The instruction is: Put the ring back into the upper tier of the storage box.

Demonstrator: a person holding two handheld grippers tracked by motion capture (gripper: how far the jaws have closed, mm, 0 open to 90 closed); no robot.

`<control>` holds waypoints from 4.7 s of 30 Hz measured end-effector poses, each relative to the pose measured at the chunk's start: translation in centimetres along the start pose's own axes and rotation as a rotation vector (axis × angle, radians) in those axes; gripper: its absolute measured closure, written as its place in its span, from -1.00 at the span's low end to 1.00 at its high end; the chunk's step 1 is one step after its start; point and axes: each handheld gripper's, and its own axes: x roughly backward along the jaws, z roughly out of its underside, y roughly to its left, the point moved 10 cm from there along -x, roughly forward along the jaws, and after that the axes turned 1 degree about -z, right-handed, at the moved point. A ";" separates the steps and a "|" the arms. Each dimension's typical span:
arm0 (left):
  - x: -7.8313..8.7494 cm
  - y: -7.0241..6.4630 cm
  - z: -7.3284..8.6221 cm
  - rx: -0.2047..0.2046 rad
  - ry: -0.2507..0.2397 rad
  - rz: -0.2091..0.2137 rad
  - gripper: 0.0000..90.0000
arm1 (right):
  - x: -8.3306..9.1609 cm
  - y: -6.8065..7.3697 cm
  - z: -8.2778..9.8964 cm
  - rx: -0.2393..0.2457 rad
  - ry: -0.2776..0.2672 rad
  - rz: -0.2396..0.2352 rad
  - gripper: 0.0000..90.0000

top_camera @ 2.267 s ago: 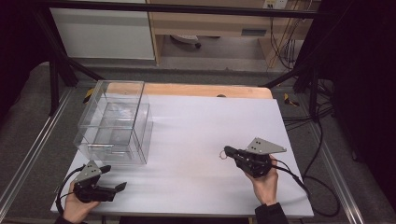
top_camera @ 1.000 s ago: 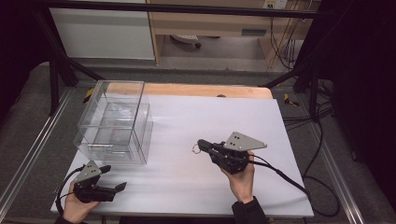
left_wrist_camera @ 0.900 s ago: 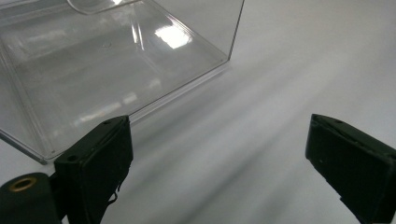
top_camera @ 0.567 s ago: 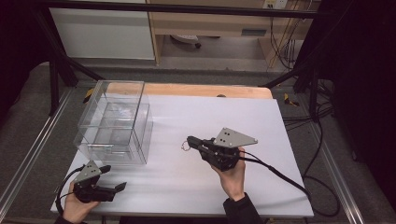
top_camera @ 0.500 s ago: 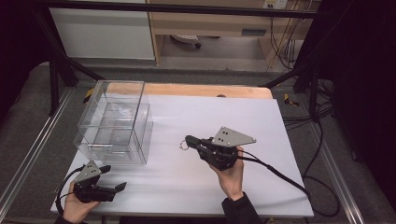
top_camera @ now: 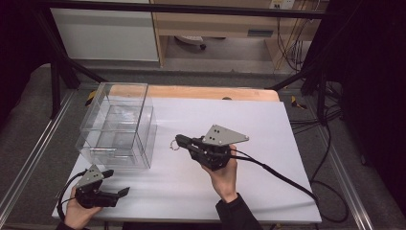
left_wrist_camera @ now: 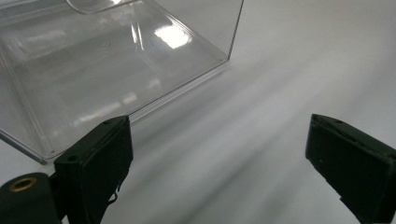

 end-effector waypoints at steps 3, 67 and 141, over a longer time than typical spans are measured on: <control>0.0 0.0 0.0 -0.001 0.001 0.000 -0.84 | -0.4 0.3 -0.4 -0.002 -0.006 -0.007 0.96; 0.1 -0.1 -0.1 -0.001 -0.006 0.005 -0.84 | -11.1 4.8 -4.7 0.055 0.052 -0.099 0.96; -0.1 -0.2 0.0 -0.002 0.000 0.004 -0.84 | 0.4 -4.6 4.0 -0.132 0.186 0.079 -0.96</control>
